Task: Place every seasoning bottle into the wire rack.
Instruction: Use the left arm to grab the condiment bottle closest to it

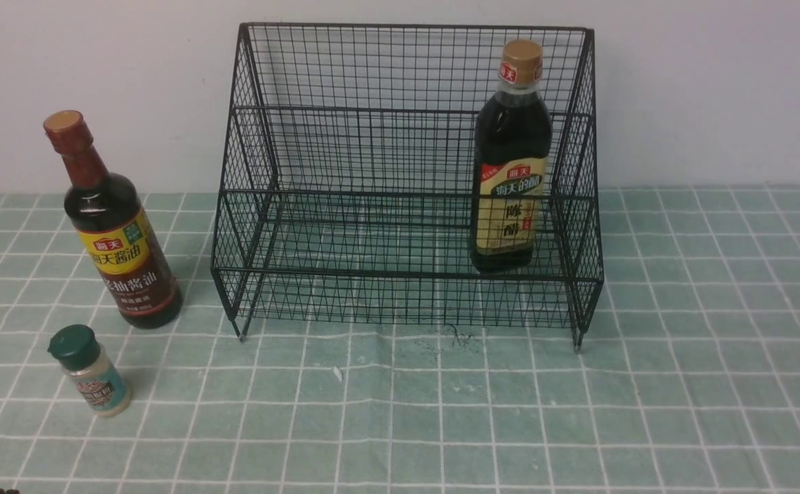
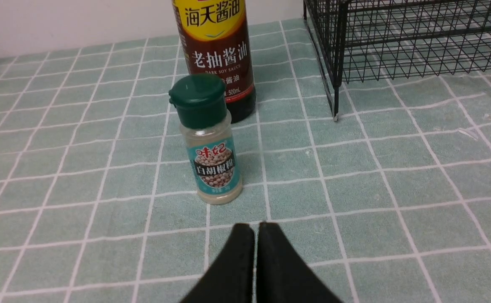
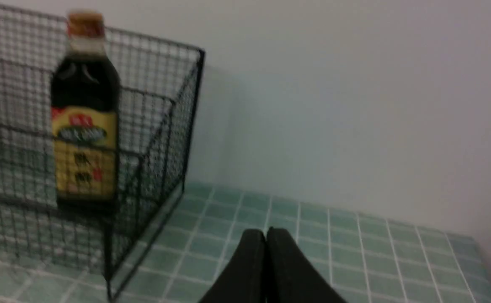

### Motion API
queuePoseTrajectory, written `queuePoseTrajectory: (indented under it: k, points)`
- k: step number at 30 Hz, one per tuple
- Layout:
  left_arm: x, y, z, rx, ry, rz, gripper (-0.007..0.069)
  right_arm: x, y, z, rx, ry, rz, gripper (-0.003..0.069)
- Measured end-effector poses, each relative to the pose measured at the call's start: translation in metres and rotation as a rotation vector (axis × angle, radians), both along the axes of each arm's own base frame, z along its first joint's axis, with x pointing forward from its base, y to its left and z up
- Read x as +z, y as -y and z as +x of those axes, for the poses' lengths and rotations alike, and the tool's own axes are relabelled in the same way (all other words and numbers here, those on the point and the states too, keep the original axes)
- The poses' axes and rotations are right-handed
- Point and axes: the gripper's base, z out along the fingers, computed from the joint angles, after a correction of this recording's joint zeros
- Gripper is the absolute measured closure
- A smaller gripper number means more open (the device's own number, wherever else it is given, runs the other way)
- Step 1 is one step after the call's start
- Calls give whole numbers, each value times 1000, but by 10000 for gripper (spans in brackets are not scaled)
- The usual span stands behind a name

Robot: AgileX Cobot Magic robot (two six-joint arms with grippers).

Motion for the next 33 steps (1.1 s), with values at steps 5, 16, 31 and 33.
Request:
queuePoseTrajectory:
  k: [5, 16, 31, 33]
  points:
    - [0, 0, 0, 0, 0, 0, 631, -54, 4, -9, -55, -56, -3, 673]
    - [0, 0, 0, 0, 0, 0, 631, -97, 4, -16, -59, -78, 35, 673]
    - [0, 0, 0, 0, 0, 0, 631, -97, 4, -16, -58, -78, 32, 673]
    - [0, 0, 0, 0, 0, 0, 631, -97, 4, -16, -58, -78, 32, 673]
